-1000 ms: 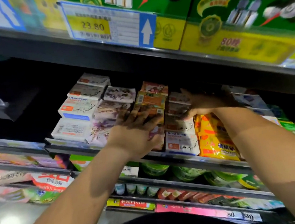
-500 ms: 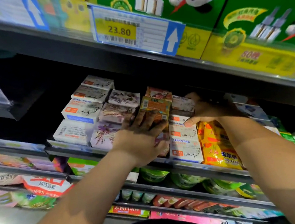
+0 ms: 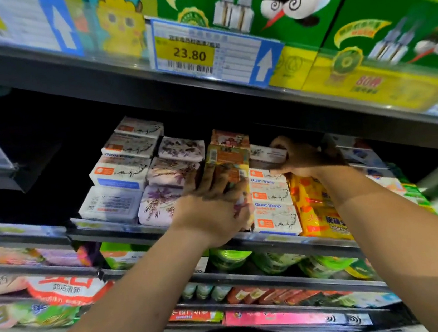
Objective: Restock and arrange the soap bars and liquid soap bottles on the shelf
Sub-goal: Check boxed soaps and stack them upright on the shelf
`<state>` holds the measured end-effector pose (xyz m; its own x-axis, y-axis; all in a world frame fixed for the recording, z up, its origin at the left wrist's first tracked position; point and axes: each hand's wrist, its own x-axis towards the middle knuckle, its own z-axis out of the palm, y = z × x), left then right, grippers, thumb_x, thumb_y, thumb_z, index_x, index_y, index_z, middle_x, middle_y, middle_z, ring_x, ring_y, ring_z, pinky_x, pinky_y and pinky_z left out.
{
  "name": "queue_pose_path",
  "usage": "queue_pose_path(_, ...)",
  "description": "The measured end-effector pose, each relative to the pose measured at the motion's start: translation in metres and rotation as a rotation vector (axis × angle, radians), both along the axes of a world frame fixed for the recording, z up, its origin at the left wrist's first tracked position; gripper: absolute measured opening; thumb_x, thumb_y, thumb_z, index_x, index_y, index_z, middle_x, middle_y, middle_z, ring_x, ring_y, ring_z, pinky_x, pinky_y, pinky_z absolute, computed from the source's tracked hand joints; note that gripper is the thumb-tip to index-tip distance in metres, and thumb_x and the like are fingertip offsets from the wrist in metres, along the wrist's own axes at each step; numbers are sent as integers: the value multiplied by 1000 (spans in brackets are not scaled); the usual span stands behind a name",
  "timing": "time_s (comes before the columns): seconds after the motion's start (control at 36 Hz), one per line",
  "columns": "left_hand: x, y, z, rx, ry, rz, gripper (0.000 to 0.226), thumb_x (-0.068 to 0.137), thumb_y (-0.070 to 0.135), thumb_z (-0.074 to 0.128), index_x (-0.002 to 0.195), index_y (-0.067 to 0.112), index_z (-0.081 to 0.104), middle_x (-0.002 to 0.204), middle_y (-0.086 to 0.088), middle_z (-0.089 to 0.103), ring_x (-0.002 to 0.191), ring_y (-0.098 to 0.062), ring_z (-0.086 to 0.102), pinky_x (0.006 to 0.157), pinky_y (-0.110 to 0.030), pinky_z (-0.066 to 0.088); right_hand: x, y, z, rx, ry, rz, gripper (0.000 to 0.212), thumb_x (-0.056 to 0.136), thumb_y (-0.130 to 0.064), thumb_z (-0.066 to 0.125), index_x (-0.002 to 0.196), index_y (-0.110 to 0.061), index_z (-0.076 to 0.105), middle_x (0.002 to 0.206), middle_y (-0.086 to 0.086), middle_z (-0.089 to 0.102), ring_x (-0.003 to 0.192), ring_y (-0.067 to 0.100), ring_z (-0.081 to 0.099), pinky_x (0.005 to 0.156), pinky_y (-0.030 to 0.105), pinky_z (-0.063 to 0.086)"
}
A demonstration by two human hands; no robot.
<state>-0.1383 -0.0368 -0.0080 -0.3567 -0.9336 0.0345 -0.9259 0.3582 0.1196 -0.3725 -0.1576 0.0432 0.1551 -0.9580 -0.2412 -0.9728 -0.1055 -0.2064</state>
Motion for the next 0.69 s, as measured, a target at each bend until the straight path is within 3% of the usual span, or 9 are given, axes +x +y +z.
queue_pose_path(0.11, 1, -1, -1, 19, 1, -12, 76, 84, 71, -9, 156, 45, 0, 167, 9, -8, 153, -23, -15, 122, -50, -4, 1, 6, -1, -71, -56, -57, 56, 89, -26, 73, 138, -19, 48, 131, 5, 61, 113, 22, 58, 87, 21, 36)
queue_pose_path(0.19, 1, -2, 0, 33, -3, -14, 69, 92, 68, 1, 156, 43, -1, 167, 7, -8, 153, -24, -15, 122, -52, -3, 0, 9, -4, -103, -103, -104, 46, 95, -29, 65, 138, -24, 49, 123, 5, 65, 89, 17, 61, 69, 19, 44)
queue_pose_path(0.22, 1, -2, 2, 32, -5, -15, 68, 93, 67, 3, 156, 43, -1, 167, 7, -9, 153, -24, -16, 121, -52, -2, 0, 11, -3, -114, -116, -117, 44, 97, -32, 62, 138, -25, 49, 122, 4, 65, 89, 19, 63, 66, 19, 44)
queue_pose_path(0.31, 1, -2, 3, 43, -2, -10, 66, 95, 67, 7, 156, 44, -3, 166, 8, -11, 152, -23, -16, 121, -51, -4, -4, 18, 2, -136, -120, -163, 42, 101, -41, 52, 140, -27, 47, 125, 3, 63, 101, 26, 65, 69, 22, 47)
queue_pose_path(0.44, 0, -5, -1, 94, 14, 12, 66, 93, 72, 5, 153, 50, -9, 164, 11, -17, 151, -21, -22, 121, -51, -10, -18, 38, 9, -181, -316, -282, 60, 90, -68, 50, 133, -27, 58, 122, 2, 66, 90, 17, 65, 85, 35, 51)
queue_pose_path(0.5, 0, -5, 0, 114, -4, 12, 66, 92, 73, 4, 152, 50, -11, 164, 12, -20, 150, -20, -24, 121, -50, -13, -22, 54, 11, -212, -427, -314, 46, 93, -57, 58, 126, -27, 63, 113, 1, 69, 86, 19, 66, 73, 31, 54)
queue_pose_path(0.58, -2, -2, 4, 115, -14, 27, 65, 94, 71, 7, 153, 49, -8, 164, 12, -19, 151, -19, -22, 121, -49, -13, -24, 82, 8, -230, -569, -389, 24, 95, -42, 62, 103, -21, 69, 86, 5, 71, 60, 19, 58, 49, 27, 44)
queue_pose_path(0.64, -1, -2, 9, 144, -12, 29, 65, 94, 71, 9, 153, 50, -7, 164, 13, -19, 150, -18, -23, 121, -48, -12, -20, 103, 8, -229, -631, -387, 26, 96, -45, 60, 89, -20, 65, 71, -8, 66, 61, 11, 57, 56, 26, 43)
queue_pose_path(0.69, 0, -4, 14, 179, -17, 6, 65, 93, 72, 9, 153, 50, -4, 165, 12, -17, 150, -17, -22, 121, -48, -12, -18, 120, 7, -272, -662, -332, 17, 97, -45, 57, 88, -31, 59, 74, -15, 65, 74, 7, 62, 66, 26, 45)
